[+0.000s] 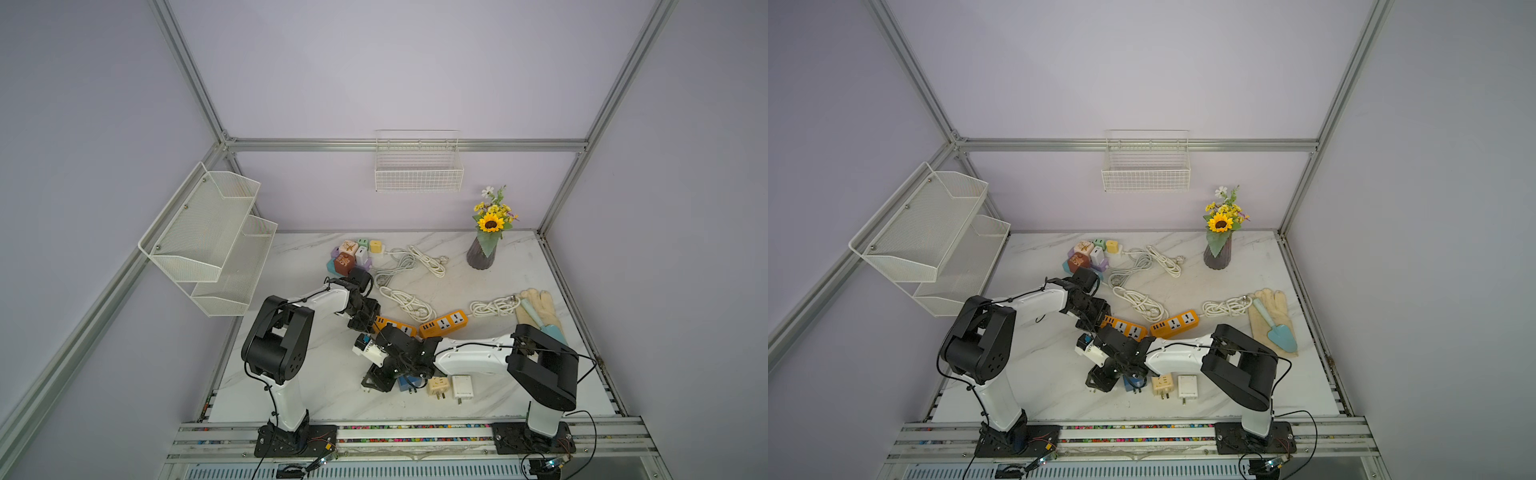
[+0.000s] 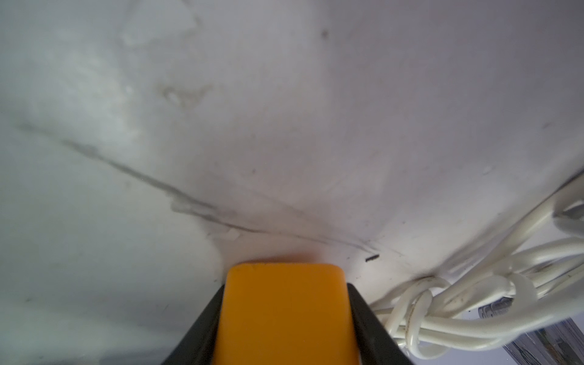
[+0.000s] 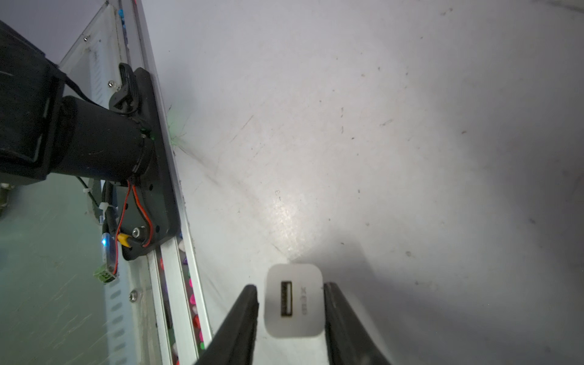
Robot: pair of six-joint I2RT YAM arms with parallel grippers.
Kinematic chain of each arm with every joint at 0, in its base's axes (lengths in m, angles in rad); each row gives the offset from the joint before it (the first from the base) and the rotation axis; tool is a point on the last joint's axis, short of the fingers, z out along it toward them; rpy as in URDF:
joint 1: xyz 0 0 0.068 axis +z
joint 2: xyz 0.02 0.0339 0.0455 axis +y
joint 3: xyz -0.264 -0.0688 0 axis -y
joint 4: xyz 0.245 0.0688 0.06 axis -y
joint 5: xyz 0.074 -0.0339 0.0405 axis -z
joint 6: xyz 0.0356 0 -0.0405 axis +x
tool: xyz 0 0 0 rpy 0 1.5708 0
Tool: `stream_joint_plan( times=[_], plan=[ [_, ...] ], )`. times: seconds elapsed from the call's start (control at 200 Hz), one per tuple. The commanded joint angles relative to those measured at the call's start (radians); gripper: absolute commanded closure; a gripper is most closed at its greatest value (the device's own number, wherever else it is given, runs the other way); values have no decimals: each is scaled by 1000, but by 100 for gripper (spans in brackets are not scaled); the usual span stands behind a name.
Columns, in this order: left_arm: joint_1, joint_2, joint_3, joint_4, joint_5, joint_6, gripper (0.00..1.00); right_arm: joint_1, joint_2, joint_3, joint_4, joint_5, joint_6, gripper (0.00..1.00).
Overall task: Pull the plug off the socket
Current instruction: Place the plug at the center of the board.
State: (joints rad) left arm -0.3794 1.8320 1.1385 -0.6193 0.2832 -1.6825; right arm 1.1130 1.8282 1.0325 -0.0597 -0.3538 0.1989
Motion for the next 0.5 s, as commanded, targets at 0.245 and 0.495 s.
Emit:
stream_joint_plan(
  times=[0.245,0.495],
  plan=[
    [14,29,-38,-25,-73,-1,100,0,-66,12,-63,93,-11,38],
    [-23,19,-47,-57,-28,-43,100,-17,-264,-41,-156,257,50,35]
  ],
)
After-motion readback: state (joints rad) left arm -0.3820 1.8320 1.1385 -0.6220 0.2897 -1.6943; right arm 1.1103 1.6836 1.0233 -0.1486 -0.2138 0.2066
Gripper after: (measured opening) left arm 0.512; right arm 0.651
